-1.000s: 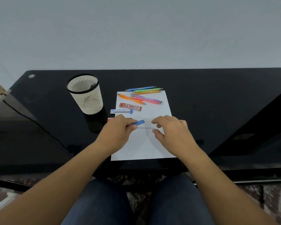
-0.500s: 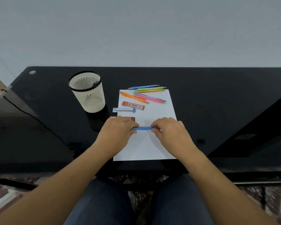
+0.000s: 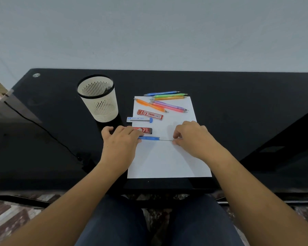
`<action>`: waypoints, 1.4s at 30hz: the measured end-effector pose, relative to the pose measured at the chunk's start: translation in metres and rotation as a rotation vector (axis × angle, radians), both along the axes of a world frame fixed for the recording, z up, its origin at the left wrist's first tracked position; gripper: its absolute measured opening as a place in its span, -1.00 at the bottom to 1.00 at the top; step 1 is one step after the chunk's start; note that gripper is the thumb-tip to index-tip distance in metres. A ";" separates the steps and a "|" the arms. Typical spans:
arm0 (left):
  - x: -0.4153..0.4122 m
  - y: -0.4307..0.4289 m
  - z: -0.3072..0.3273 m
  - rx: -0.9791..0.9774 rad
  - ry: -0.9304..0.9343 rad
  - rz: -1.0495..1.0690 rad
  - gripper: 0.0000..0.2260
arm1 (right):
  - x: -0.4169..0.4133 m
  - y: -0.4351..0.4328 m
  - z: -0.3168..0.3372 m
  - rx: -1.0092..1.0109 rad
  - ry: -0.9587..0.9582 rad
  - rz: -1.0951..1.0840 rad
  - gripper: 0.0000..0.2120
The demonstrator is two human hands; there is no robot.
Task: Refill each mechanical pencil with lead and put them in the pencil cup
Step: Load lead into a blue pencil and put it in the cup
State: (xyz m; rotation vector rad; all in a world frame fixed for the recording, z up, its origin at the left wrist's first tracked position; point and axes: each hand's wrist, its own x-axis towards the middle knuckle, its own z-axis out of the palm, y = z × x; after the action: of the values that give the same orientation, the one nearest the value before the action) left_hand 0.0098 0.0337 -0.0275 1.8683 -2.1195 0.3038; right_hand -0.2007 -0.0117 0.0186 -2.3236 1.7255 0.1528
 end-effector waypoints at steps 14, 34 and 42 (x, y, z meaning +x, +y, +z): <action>0.003 -0.001 -0.007 -0.010 -0.014 0.011 -0.82 | 0.009 0.006 0.003 -0.030 0.273 0.181 -0.80; -0.002 -0.005 0.000 -0.025 0.041 0.035 -0.85 | 0.005 -0.003 0.004 -0.074 0.113 0.118 -0.81; 0.000 -0.007 0.002 -0.032 0.019 0.022 -0.86 | 0.012 -0.010 0.007 0.057 0.117 0.166 -0.88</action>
State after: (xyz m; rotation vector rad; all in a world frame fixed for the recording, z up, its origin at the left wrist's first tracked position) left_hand 0.0093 0.0270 -0.0256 1.8705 -2.0713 0.3216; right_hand -0.1892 -0.0219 0.0258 -2.4580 1.5553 0.3702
